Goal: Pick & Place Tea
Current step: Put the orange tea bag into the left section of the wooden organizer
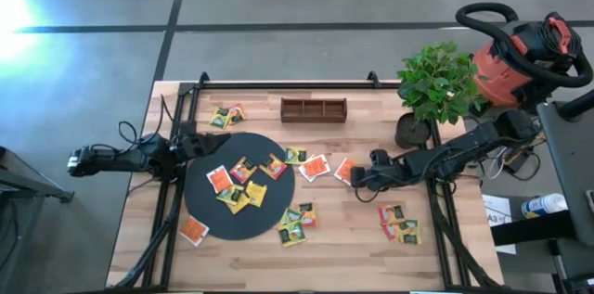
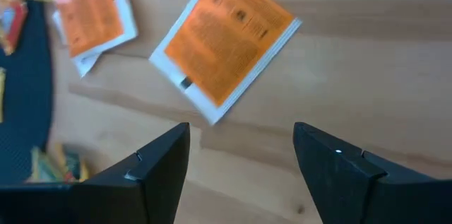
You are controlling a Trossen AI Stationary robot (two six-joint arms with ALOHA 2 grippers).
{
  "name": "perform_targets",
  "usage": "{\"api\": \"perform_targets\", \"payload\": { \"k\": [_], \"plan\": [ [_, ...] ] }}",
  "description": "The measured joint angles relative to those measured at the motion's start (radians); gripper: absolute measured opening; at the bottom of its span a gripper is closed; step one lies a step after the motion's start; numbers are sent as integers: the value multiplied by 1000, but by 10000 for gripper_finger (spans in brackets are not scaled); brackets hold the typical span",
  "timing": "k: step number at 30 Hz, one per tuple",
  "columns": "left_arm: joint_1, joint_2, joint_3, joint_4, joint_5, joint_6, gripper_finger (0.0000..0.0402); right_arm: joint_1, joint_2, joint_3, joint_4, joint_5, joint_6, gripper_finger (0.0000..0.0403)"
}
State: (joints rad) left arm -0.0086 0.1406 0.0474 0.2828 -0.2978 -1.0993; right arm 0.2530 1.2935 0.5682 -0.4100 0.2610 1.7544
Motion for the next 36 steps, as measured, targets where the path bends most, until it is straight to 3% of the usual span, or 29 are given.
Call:
{"api": "perform_targets", "payload": {
  "k": [5, 12, 19, 22, 30, 36],
  "plan": [
    [0, 223, 112, 3, 1, 38, 124, -57, 35, 0, -3, 0, -32, 249],
    [0, 565, 343, -42, 20, 362, 124, -117, 43, 0, 3, -7, -148, 249],
    [16, 901, 535, -198, 104, 497, 124, -139, 39, 14, 7, -8, -231, 235],
    [40, 1022, 619, -149, 119, 554, 124, -139, 38, 25, 10, -13, -265, 218],
    [92, 1291, 802, -157, 313, 609, 124, -158, 66, 16, 58, -53, -292, 140],
    [85, 1430, 909, -167, 332, 706, 124, -186, 98, 7, 69, -53, -304, 71]
  ]
}}
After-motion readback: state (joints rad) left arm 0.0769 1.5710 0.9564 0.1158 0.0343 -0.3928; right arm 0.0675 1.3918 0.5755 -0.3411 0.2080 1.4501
